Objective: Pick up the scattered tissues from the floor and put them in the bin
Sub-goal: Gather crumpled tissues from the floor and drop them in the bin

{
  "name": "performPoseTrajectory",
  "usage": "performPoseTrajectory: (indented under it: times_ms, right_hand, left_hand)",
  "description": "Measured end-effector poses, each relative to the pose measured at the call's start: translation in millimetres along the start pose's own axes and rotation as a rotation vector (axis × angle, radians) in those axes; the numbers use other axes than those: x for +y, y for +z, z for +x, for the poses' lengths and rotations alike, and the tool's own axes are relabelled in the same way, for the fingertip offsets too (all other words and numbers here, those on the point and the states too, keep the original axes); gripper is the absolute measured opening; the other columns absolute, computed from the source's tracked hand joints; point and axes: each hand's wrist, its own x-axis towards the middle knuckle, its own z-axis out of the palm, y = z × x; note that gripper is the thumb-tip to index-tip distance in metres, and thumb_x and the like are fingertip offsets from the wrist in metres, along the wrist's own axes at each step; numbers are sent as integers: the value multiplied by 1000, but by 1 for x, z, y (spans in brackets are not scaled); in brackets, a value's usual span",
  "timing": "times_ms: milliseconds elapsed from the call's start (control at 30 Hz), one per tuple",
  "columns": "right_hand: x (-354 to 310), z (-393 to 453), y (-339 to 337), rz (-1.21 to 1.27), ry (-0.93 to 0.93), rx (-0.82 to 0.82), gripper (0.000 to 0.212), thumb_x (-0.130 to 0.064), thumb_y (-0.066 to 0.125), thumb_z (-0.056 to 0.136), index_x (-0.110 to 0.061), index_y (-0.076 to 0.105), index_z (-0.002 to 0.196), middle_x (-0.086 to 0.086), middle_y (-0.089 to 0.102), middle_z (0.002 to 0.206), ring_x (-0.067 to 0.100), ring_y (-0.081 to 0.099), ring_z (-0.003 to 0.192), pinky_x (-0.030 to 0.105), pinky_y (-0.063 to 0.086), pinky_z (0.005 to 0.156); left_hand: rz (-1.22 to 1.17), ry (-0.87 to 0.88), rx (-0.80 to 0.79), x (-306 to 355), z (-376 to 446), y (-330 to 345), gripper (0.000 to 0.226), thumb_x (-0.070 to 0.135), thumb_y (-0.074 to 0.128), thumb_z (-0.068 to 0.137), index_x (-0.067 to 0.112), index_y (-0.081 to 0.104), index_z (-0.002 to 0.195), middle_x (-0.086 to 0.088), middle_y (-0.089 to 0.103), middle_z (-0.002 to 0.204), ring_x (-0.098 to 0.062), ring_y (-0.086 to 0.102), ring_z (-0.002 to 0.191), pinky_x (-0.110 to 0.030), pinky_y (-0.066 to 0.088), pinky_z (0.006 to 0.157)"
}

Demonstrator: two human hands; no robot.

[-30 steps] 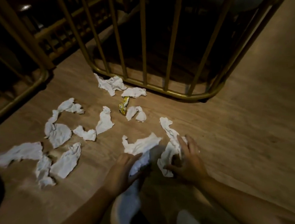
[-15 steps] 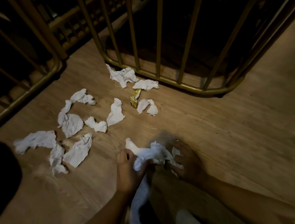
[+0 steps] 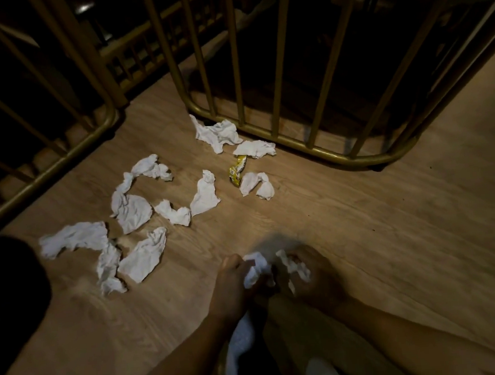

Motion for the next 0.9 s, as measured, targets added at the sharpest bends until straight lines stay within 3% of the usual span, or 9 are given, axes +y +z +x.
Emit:
performPoseTrajectory:
  times_ms: [100, 167, 233, 333, 467, 533, 733, 833, 900]
  right_hand:
    - [-20, 21, 7, 65, 57, 52, 12, -24, 65, 87, -15, 70, 93, -2, 66, 91, 13, 62, 84, 23, 48, 88]
    - [-41, 40, 8, 71, 81, 82, 15, -32, 68, 86, -17, 66, 87, -11, 57, 80, 6, 55, 73, 4, 41, 73]
    - [-64, 59, 2, 74, 96, 164, 17, -31, 72, 83, -15, 66, 88, -10, 51, 85, 7, 49, 75, 4, 34, 62]
    - [-110, 81, -16, 217, -17, 141, 7, -21, 69, 86, -15, 65, 84, -9, 57, 86, 9, 58, 77, 15, 47, 68]
    - [-197, 105, -34, 305, -151, 152, 33, -11, 67, 88, -23, 47, 65, -13, 46, 63, -11, 50, 59, 5, 35, 54]
    - [-245, 116, -38, 388, -226, 153, 32, -8, 64, 90, -14, 43, 66, -9, 41, 59, -13, 48, 53, 4, 32, 45]
    - [-368, 139, -17, 576, -349, 23, 26, -23, 68, 89, -20, 46, 76, -4, 49, 67, 8, 47, 60, 14, 38, 52]
    - [-420, 134, -1, 671, -387, 10, 30, -34, 73, 84, -15, 50, 81, -1, 50, 72, 0, 50, 59, 17, 43, 52]
    - [-449, 123, 15, 780, -407, -34, 34, -35, 75, 82, -12, 50, 76, 3, 49, 68, 2, 54, 54, 20, 47, 44]
  left_hand:
    - [-95, -141, 20, 5, 19, -29, 22, 33, 71, 83, 14, 67, 94, 0, 63, 97, -12, 59, 86, -18, 40, 75]
    - [-91, -179, 77, 10, 40, -55, 21, 39, 66, 85, 18, 67, 88, 2, 59, 94, -7, 55, 81, -23, 46, 75]
    - [-84, -200, 158, 10, 62, -85, 12, 31, 68, 83, 19, 67, 83, 7, 53, 100, -6, 51, 92, -17, 37, 87]
    - [-75, -128, 177, 7, 86, -143, 17, 18, 76, 76, 14, 66, 90, 2, 61, 104, -11, 55, 103, -19, 37, 92]
    - [39, -46, 100, 0, 100, -233, 36, 23, 70, 71, 8, 66, 104, -11, 70, 101, -29, 65, 97, -34, 51, 84]
    - [137, -29, 87, 0, 97, -273, 25, 19, 67, 80, 4, 71, 100, -15, 72, 100, -32, 66, 96, -35, 50, 82]
    - [61, -133, 476, -26, 53, -375, 13, 22, 75, 82, 9, 74, 84, -6, 71, 80, -20, 68, 79, -16, 40, 57]
    - [124, -214, 604, -54, 19, -429, 37, 47, 76, 76, 14, 64, 65, 3, 60, 61, -13, 59, 65, -19, 31, 52]
    - [97, -310, 748, -68, -7, -465, 54, 58, 73, 75, 8, 58, 59, 3, 57, 54, -11, 54, 57, -16, 36, 53]
